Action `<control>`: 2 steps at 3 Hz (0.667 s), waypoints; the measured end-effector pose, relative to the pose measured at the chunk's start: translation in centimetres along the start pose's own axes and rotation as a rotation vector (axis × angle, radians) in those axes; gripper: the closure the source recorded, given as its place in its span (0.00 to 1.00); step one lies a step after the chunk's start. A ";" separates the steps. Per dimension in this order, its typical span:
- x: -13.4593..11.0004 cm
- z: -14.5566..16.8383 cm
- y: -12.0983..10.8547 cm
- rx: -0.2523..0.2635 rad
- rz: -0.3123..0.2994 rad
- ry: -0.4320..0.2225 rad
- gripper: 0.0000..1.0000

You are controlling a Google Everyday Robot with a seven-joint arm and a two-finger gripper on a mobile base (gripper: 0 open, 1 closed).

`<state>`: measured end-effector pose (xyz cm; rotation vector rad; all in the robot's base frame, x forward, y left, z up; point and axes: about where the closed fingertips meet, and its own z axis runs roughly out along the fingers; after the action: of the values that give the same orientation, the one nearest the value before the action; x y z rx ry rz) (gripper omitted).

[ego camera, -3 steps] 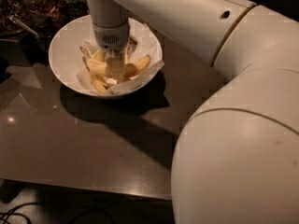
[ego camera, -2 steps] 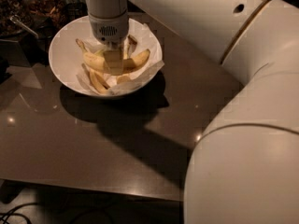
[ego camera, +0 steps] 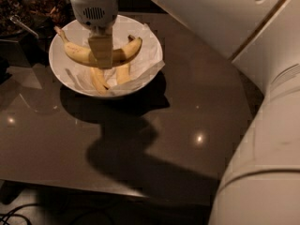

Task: Pick banana from white bowl

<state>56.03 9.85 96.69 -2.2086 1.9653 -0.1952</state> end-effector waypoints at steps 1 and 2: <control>-1.0 -2.0 1.8 0.015 -0.089 -0.060 1.00; -1.5 -2.1 1.2 0.039 -0.090 -0.079 1.00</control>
Offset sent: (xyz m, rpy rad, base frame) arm -0.0189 0.0062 0.0136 0.0349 -0.0113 0.0811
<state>54.25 11.14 98.47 -2.2456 1.8082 -0.1540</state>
